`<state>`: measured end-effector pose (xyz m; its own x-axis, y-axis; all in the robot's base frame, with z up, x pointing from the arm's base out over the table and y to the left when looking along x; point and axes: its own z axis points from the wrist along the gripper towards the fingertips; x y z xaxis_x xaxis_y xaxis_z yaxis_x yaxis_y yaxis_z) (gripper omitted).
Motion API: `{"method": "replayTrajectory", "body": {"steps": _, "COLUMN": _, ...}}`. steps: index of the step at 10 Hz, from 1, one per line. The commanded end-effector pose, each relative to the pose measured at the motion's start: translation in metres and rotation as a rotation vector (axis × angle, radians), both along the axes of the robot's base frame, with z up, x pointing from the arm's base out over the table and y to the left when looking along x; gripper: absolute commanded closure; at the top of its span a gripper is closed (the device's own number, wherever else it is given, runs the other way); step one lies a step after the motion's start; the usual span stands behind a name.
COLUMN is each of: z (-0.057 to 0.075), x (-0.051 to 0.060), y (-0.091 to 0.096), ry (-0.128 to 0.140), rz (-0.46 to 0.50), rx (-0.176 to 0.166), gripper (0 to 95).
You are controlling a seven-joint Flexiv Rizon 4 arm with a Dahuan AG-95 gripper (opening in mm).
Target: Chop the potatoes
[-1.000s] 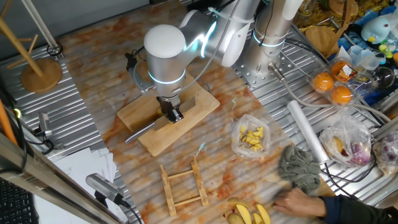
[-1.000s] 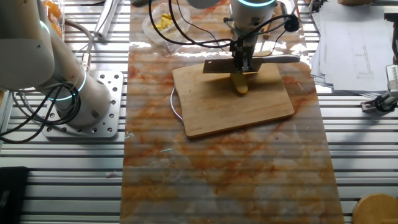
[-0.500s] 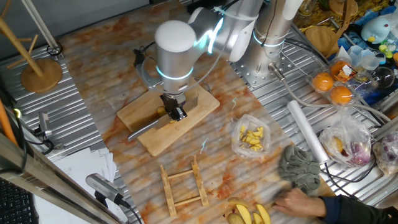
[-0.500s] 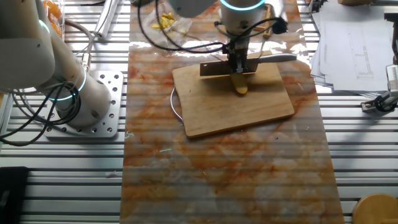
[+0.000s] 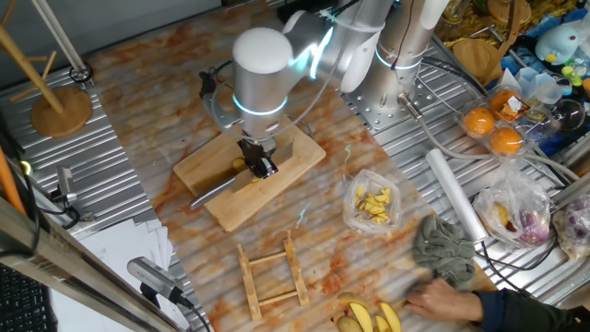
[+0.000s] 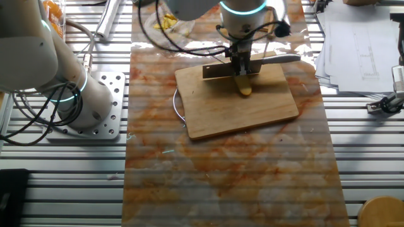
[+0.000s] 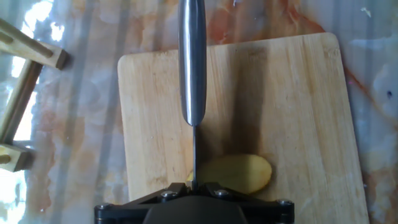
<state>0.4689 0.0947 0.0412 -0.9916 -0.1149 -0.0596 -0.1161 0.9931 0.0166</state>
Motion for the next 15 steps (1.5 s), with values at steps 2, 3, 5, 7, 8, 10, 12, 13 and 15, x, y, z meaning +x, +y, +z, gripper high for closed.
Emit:
{"method": "replayTrajectory", "body": {"steps": 2, "z": 0.004, "x": 0.003, "y": 0.002, "ry": 0.002, "rz": -0.023, "rx": 0.059, "gripper": 95.0}}
{"method": "replayTrajectory", "body": {"steps": 3, "z": 0.013, "x": 0.002, "y": 0.002, "ry": 0.010, "rz": -0.026, "rx": 0.061, "gripper": 95.0}}
{"method": "replayTrajectory", "body": {"steps": 5, "z": 0.019, "x": 0.001, "y": 0.002, "ry": 0.003, "rz": -0.026, "rx": 0.062, "gripper": 95.0}}
{"method": "replayTrajectory", "body": {"steps": 7, "z": 0.020, "x": 0.000, "y": 0.001, "ry": 0.002, "rz": -0.024, "rx": 0.063, "gripper": 95.0}}
{"method": "replayTrajectory", "body": {"steps": 8, "z": 0.022, "x": -0.001, "y": 0.000, "ry": 0.003, "rz": -0.021, "rx": 0.050, "gripper": 95.0}}
{"method": "replayTrajectory", "body": {"steps": 10, "z": 0.024, "x": 0.002, "y": -0.002, "ry": 0.002, "rz": -0.024, "rx": 0.043, "gripper": 95.0}}
{"method": "replayTrajectory", "body": {"steps": 12, "z": 0.026, "x": 0.007, "y": -0.003, "ry": 0.001, "rz": -0.023, "rx": 0.025, "gripper": 95.0}}
{"method": "replayTrajectory", "body": {"steps": 13, "z": 0.025, "x": 0.008, "y": -0.003, "ry": 0.001, "rz": -0.021, "rx": 0.022, "gripper": 95.0}}
{"method": "replayTrajectory", "body": {"steps": 15, "z": 0.021, "x": 0.009, "y": -0.003, "ry": -0.001, "rz": -0.015, "rx": 0.017, "gripper": 95.0}}
